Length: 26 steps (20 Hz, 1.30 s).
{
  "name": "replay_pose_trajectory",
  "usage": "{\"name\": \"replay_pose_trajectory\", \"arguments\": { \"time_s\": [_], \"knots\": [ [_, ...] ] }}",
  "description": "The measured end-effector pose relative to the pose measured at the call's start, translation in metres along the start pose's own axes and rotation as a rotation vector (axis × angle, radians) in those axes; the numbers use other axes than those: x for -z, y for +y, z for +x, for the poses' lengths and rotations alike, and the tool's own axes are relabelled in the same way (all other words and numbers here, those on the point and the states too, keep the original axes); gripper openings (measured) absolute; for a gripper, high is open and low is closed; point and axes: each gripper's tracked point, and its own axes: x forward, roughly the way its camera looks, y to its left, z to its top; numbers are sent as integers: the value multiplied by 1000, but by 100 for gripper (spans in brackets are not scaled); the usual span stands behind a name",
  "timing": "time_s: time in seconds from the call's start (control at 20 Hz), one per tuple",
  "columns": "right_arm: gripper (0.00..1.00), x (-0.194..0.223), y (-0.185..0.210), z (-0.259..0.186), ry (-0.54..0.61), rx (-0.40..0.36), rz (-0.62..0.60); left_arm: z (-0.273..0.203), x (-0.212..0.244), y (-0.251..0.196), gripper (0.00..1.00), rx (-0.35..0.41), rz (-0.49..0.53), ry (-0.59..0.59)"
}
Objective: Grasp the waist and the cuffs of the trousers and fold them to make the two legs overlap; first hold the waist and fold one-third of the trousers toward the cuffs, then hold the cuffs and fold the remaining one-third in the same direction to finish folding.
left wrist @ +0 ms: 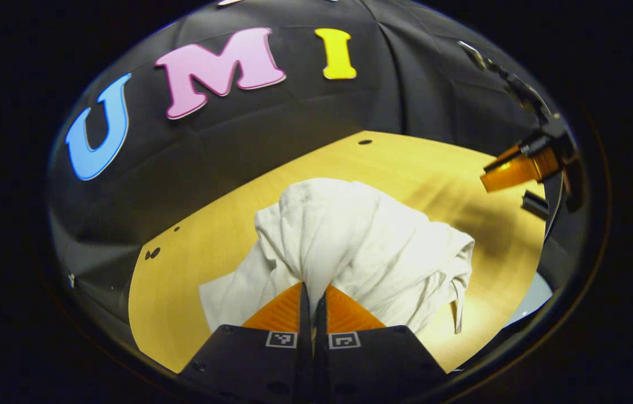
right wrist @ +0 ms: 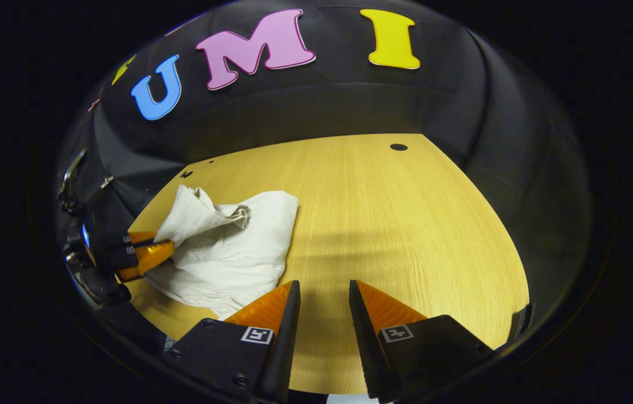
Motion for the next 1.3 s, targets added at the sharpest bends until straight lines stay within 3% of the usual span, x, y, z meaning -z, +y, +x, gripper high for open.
{"name": "replay_pose_trajectory", "arguments": {
  "time_s": [0.1, 0.15, 0.2, 0.25, 0.45, 0.5, 0.55, 0.6, 0.65, 0.7, 0.75, 0.8, 0.85, 0.95, 1.05, 1.1, 1.2, 1.3],
  "knots": [
    [54, -3, -6, 1, -2, 4, 10, 4, 7, -7, 6, 1, 49, 18],
    [68, -5, -6, 1, -2, 4, 11, 6, 12, -10, 6, 0, 67, 25],
    [68, -6, -7, 2, -2, 2, 9, 8, 15, -11, 6, -1, 85, 34],
    [54, -7, -8, 3, -1, 0, 6, 9, 17, -12, 6, -5, 103, 41],
    [55, -10, -8, 10, 14, -18, 10, 14, 26, -17, 6, -21, 176, 75],
    [41, -12, -8, 11, 18, -24, 11, 16, 29, -18, 6, -28, 195, 88],
    [55, -13, -8, 13, 20, -28, 10, 16, 32, -19, 6, -38, 215, 99],
    [55, -14, -8, 13, 22, -33, 8, 16, 31, -18, 1, -51, 237, 108],
    [55, -15, -8, 15, 24, -39, 8, 16, 32, -18, 6, -63, 259, 120],
    [54, -17, -8, 15, 25, -42, 8, 16, 34, -19, 6, -75, 279, 136],
    [41, -18, -8, 15, 26, -46, 10, 16, 35, -20, 7, -85, 293, 153],
    [54, -20, -8, 15, 23, -48, 13, 14, 34, -24, 10, -91, 301, 161],
    [54, -21, -8, 16, 21, -48, 15, 11, 31, -28, 12, -89, 292, 169],
    [54, -21, -9, 15, 16, -45, 15, 3, 27, -28, 23, -90, 264, 184],
    [55, -23, -9, 11, 10, -41, 24, -6, 24, -26, 43, -90, 253, 200],
    [54, -25, -9, 9, 5, -38, 29, -11, 24, -25, 60, -86, 246, 204],
    [54, -26, -6, 4, -6, -29, 36, -24, 20, -20, 76, -91, 242, 196],
    [54, -28, -2, -3, -17, -19, 42, -41, 13, -7, 85, -119, 271, 168]
  ]
}}
